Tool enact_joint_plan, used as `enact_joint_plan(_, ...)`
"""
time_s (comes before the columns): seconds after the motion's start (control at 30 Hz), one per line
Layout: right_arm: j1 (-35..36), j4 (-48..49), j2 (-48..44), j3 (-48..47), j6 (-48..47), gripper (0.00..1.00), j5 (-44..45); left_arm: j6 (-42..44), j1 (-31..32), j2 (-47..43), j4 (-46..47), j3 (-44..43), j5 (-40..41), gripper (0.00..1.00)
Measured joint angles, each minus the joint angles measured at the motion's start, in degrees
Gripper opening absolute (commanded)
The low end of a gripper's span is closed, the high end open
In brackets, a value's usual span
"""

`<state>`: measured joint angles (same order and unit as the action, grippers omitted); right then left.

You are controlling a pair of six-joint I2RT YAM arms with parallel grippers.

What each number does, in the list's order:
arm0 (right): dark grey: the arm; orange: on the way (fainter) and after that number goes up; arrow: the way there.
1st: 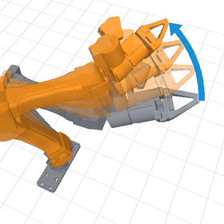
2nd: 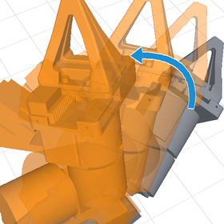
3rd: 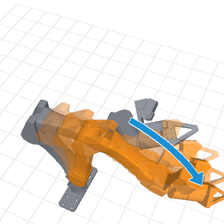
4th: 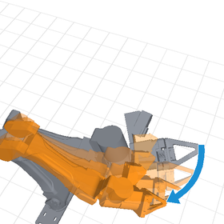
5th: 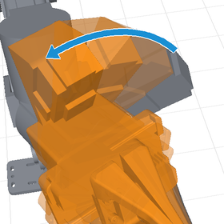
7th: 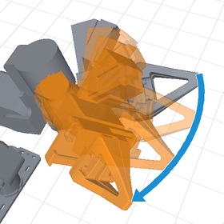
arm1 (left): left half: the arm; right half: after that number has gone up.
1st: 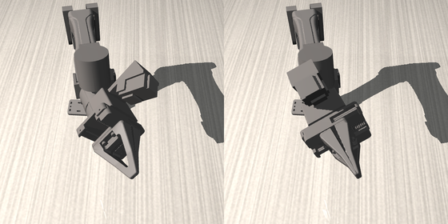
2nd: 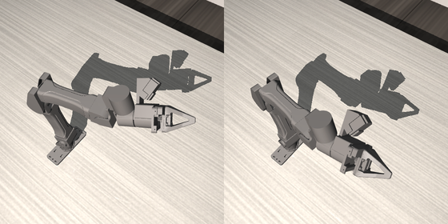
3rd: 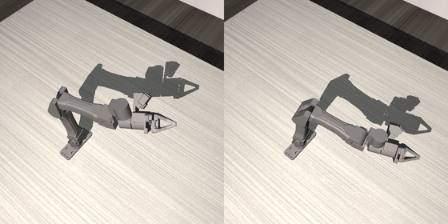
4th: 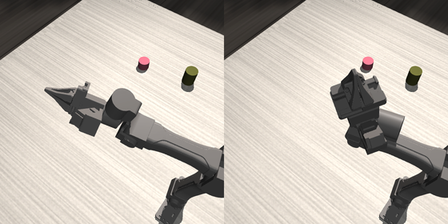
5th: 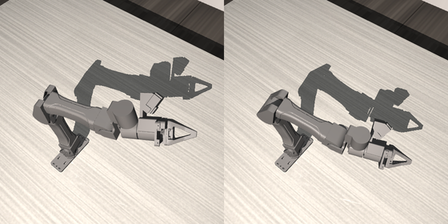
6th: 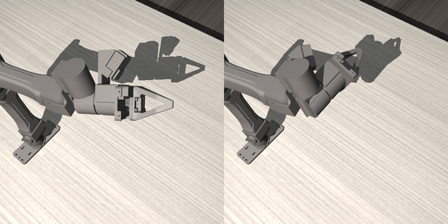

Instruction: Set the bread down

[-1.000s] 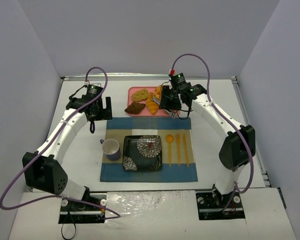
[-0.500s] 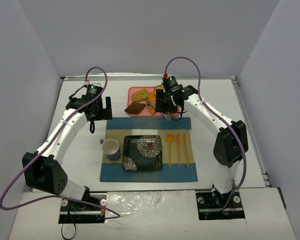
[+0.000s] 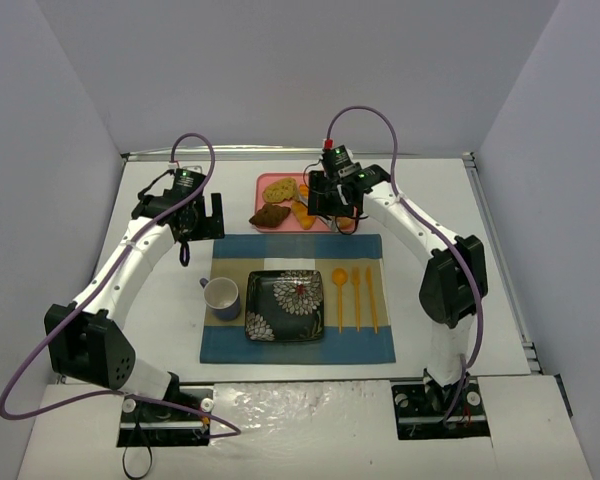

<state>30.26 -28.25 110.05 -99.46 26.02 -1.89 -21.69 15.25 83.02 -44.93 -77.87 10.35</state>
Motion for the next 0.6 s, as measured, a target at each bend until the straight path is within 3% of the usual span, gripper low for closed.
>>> enact_joint_plan(0.6, 0.05, -0.09, 5.17, -0.4, -0.73, 0.57, 0.4, 0.02, 0.0, 0.0, -0.01, 0.0, 0.02, 0.97)
